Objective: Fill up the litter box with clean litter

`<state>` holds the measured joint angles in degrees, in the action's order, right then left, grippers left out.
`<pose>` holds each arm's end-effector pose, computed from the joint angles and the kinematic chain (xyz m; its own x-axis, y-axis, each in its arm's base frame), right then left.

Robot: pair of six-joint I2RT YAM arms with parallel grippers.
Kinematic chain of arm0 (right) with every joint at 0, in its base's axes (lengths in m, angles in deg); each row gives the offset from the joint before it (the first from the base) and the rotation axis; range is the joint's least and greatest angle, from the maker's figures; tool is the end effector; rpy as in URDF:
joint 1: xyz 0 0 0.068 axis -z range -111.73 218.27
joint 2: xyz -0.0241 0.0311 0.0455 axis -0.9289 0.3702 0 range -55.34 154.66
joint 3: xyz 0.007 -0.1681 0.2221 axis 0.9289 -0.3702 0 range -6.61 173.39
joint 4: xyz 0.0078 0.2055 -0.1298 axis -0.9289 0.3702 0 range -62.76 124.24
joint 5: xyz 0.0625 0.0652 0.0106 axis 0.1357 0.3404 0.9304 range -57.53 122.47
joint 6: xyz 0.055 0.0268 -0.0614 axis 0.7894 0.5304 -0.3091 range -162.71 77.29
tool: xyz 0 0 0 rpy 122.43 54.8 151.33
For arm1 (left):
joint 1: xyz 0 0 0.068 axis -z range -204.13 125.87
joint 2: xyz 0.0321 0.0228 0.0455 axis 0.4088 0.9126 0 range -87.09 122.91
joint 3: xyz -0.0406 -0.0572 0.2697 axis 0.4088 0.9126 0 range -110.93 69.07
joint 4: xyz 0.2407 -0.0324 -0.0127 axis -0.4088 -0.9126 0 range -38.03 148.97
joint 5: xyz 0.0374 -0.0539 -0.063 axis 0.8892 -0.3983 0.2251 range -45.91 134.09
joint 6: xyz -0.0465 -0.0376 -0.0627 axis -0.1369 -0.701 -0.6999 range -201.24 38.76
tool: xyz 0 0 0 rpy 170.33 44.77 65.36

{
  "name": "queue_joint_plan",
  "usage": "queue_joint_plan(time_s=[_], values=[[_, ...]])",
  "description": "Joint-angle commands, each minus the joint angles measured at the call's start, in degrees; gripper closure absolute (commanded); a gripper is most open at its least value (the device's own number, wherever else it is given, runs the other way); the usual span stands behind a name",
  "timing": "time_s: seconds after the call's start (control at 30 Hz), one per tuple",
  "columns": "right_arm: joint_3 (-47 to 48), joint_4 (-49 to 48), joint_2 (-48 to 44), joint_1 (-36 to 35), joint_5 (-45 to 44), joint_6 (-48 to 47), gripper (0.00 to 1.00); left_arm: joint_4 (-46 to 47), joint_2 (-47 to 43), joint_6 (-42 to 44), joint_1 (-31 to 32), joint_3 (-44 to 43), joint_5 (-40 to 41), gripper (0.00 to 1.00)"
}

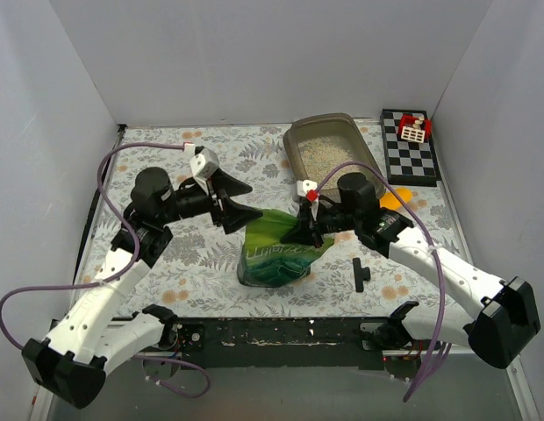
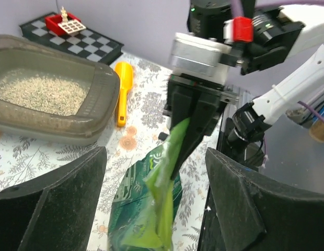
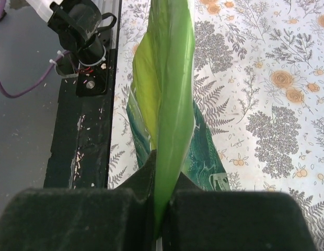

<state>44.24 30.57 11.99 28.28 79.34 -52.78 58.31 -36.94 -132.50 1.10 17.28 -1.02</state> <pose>0.1693 0.2151 0.3134 -0.0870 -0.2289 -0.9696 -0.9959 0.0434 0.0791 0.1566 -0.1337 0.3895 -0.7248 -0.2671 -0.6351 0.6012 0.2051 -0.7724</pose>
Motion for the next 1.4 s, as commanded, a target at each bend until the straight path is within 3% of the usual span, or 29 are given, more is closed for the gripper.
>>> queue_joint_plan(time_s=[0.0, 0.4, 0.87, 1.13, 1.23, 1.37], values=[[3.03, 6.59, -3.87, -0.62, -3.36, -4.35, 0.99, -17.25, 6.26, 12.58, 1.13, -8.66, -4.47, 0.24], [1.45, 8.09, -5.54, -2.29, -3.1, -5.23, 0.99, -40.36, 24.02, 24.19, 16.24, -29.5, 6.15, 0.25], [-0.84, 7.39, -8.35, -2.29, -4.16, -5.23, 0.99, -46.0, 22.8, 23.67, 20.55, -22.93, 16.8, 0.26], [-2.42, 6.07, -9.41, -2.29, -4.16, -3.47, 0.99, -39.16, 20.6, 23.32, 21.96, -16.07, 18.74, 0.27], [-2.77, 5.98, -9.5, -2.29, -4.25, -2.94, 0.99, -37.22, 20.25, 23.32, 21.96, -15.8, 18.47, 0.42], [-1.72, 7.82, -9.24, -2.29, -4.77, -2.94, 0.98, -36.42, 19.9, 24.11, 22.05, -16.33, 19.35, 0.77]])
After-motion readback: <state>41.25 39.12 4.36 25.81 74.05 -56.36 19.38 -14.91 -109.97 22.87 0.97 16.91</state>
